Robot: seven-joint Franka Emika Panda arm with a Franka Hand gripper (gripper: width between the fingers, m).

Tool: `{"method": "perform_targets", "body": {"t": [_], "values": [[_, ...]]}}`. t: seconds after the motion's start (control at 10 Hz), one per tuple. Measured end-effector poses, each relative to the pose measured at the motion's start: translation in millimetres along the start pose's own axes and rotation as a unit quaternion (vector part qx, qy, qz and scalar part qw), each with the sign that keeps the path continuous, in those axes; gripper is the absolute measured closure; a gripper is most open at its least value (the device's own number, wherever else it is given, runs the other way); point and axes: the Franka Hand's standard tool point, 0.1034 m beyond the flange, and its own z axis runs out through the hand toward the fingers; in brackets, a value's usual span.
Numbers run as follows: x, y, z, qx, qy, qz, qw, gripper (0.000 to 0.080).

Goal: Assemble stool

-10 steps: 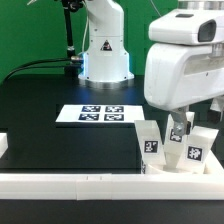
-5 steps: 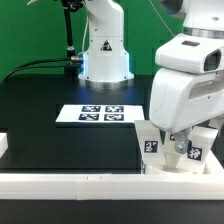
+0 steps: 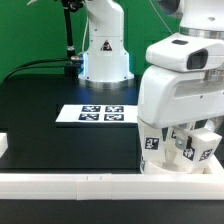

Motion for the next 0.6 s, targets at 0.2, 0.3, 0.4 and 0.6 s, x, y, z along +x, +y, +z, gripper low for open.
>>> {"method": "perform_targets", "body": {"t": [0.2, 0.3, 0.4, 0.6], "values": [[-1.2, 3.5, 0.1, -0.002, -0.001, 0.066, 0.998, 0.0463], [-2.1, 7.8, 0.3, -0.002, 0.000, 0.127, 0.992, 0.0463], [-1.2, 15.2, 0.1, 0.000, 0.010, 0.206, 0.979, 0.0463], [-7.0, 23.1, 1.9, 0.004, 0.015, 0.354, 0.935, 0.0462]]}}
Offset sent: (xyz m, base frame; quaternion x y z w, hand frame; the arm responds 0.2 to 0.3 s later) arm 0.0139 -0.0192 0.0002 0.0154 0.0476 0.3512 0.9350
